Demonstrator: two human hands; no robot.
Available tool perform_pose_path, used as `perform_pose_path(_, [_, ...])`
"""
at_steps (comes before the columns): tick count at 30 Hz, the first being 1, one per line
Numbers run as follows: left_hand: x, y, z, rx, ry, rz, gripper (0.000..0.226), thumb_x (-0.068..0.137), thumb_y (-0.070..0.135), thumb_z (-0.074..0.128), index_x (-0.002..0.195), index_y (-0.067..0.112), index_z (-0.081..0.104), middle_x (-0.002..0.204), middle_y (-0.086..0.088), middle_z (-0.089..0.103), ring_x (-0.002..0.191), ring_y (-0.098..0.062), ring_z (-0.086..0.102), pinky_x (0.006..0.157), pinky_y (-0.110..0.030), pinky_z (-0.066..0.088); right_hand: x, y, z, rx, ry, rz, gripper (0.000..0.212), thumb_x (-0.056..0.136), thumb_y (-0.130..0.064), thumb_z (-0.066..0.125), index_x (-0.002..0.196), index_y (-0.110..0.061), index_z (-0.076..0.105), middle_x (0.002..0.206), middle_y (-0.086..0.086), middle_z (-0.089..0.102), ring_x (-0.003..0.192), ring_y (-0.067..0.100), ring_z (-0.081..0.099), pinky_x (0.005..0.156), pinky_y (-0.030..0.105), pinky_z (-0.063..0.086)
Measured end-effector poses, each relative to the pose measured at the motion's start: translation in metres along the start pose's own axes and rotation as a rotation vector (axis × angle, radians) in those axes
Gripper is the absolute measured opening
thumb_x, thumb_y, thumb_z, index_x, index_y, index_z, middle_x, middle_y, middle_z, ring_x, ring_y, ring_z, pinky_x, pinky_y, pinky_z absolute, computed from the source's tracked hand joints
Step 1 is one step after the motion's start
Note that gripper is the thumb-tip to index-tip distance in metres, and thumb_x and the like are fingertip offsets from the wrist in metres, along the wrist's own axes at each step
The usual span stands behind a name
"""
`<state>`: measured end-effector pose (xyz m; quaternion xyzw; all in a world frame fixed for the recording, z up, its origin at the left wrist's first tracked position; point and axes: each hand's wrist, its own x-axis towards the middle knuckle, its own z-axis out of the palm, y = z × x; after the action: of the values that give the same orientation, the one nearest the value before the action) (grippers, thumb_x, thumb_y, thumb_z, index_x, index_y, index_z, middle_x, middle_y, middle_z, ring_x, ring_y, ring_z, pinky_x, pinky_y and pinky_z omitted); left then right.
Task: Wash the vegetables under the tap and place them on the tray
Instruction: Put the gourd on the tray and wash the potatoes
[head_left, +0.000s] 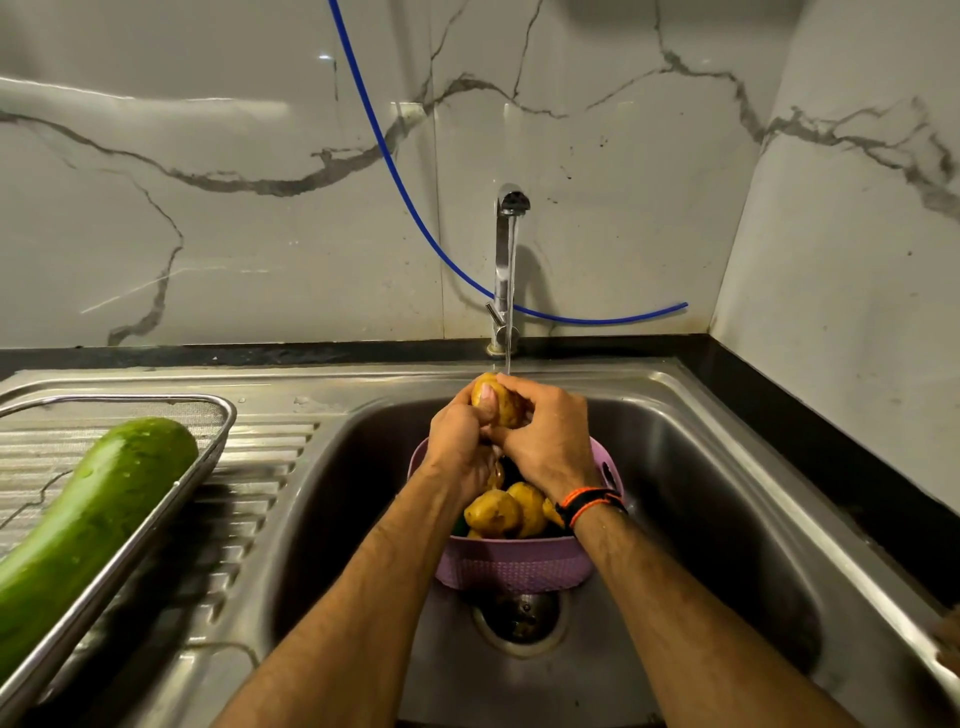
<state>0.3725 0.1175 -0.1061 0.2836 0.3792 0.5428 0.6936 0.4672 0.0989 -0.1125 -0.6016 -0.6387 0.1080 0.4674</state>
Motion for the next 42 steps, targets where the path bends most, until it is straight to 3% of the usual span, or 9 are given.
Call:
perform_pose_path(3, [-0.0008, 0.0010, -0.0021, -0.021, -0.018, -0.023, 0.030, 0.103, 0.008, 0.044, 0.128, 0.005, 0.061, 0.110, -0.017, 0.069, 0.091, -0.025, 0.070, 0.060, -0.029, 0.059, -0.0010, -0.0006, 0.0003, 0.015, 0.062, -0.016, 0.056, 0.075, -0.020, 0.084, 0.127, -0.020, 0.065, 0.117, 0.002, 0.071, 0.108, 0.016, 0.065, 0.093, 0.021, 0.051])
perform_pose_path(7, [-0.0035, 0.0010, -0.0011, -0.041, -0.054, -0.031, 0.031, 0.104, 0.008, 0.041, 0.126, 0.008, 0.062, 0.116, -0.018, 0.068, 0.099, -0.027, 0.069, 0.072, -0.033, 0.060, 0.0004, 0.0005, -0.0005, 0.003, -0.050, -0.004, 0.070, 0.078, -0.016, 0.081, 0.141, -0.018, 0.051, 0.132, 0.005, 0.063, 0.121, 0.019, 0.058, 0.102, 0.025, 0.045])
perform_pose_path(11, [-0.0044, 0.0028, -0.0008, -0.115, -0.053, -0.050, 0.025, 0.105, 0.009, 0.042, 0.121, 0.006, 0.061, 0.118, -0.023, 0.066, 0.102, -0.032, 0.068, 0.066, -0.034, 0.062, 0.0013, 0.0013, 0.0020, 0.068, 0.092, 0.039, 0.057, 0.070, -0.021, 0.088, 0.124, -0.020, 0.068, 0.114, 0.001, 0.072, 0.104, 0.012, 0.067, 0.094, 0.029, 0.055])
perform_pose_path(16, [-0.0042, 0.0038, -0.0051, -0.119, -0.088, -0.089, 0.032, 0.106, 0.014, 0.041, 0.134, 0.007, 0.055, 0.129, -0.024, 0.061, 0.115, -0.036, 0.064, 0.081, -0.040, 0.059, 0.0024, 0.0010, -0.0002, 0.036, -0.045, 0.054, 0.072, 0.076, -0.014, 0.083, 0.141, -0.019, 0.052, 0.132, 0.004, 0.062, 0.122, 0.019, 0.057, 0.097, 0.020, 0.043])
perform_pose_path(21, [-0.0041, 0.0026, -0.0002, -0.007, -0.076, -0.040, 0.025, 0.104, 0.013, 0.044, 0.122, 0.009, 0.061, 0.110, -0.016, 0.069, 0.095, -0.026, 0.069, 0.065, -0.033, 0.059, -0.0002, 0.0010, -0.0027, 0.056, 0.054, 0.043, 0.057, 0.071, -0.015, 0.087, 0.124, -0.019, 0.067, 0.115, 0.000, 0.072, 0.103, 0.009, 0.064, 0.092, 0.021, 0.053])
perform_pose_path(25, [-0.0004, -0.0023, -0.0008, 0.145, -0.031, 0.069, 0.025, 0.098, 0.006, 0.055, 0.121, 0.013, 0.062, 0.112, -0.014, 0.069, 0.103, -0.026, 0.066, 0.076, -0.036, 0.058, -0.0005, -0.0005, -0.0017, 0.010, 0.019, -0.008, 0.052, 0.077, -0.005, 0.080, 0.124, -0.020, 0.067, 0.115, 0.001, 0.071, 0.103, 0.010, 0.063, 0.080, 0.003, 0.044])
perform_pose_path(29, [-0.0007, 0.0012, -0.0037, 0.128, -0.063, 0.027, 0.034, 0.096, -0.005, 0.045, 0.117, 0.014, 0.064, 0.118, -0.017, 0.066, 0.112, -0.032, 0.063, 0.088, -0.040, 0.057, 0.0017, 0.0003, -0.0029, -0.006, -0.106, 0.016, 0.073, 0.077, -0.002, 0.078, 0.142, -0.018, 0.050, 0.136, 0.006, 0.059, 0.125, 0.020, 0.054, 0.100, 0.021, 0.042])
perform_pose_path(39, [0.0008, 0.0005, -0.0057, 0.134, -0.062, -0.025, 0.035, 0.101, 0.005, 0.044, 0.132, 0.011, 0.059, 0.122, -0.019, 0.066, 0.112, -0.032, 0.064, 0.091, -0.042, 0.056, 0.0012, 0.0029, -0.0058, -0.034, -0.122, 0.018, 0.078, 0.074, -0.004, 0.080, 0.144, -0.017, 0.048, 0.138, 0.006, 0.058, 0.127, 0.021, 0.053, 0.102, 0.021, 0.040])
perform_pose_path(42, [-0.0004, 0.0004, -0.0025, 0.106, -0.017, -0.028, 0.032, 0.101, 0.008, 0.048, 0.131, 0.008, 0.059, 0.119, -0.019, 0.067, 0.107, -0.031, 0.066, 0.084, -0.040, 0.058, 0.0004, 0.0031, -0.0062, -0.006, -0.006, 0.034, 0.064, 0.071, -0.008, 0.084, 0.131, -0.019, 0.062, 0.123, 0.002, 0.068, 0.115, 0.016, 0.061, 0.094, 0.017, 0.043])
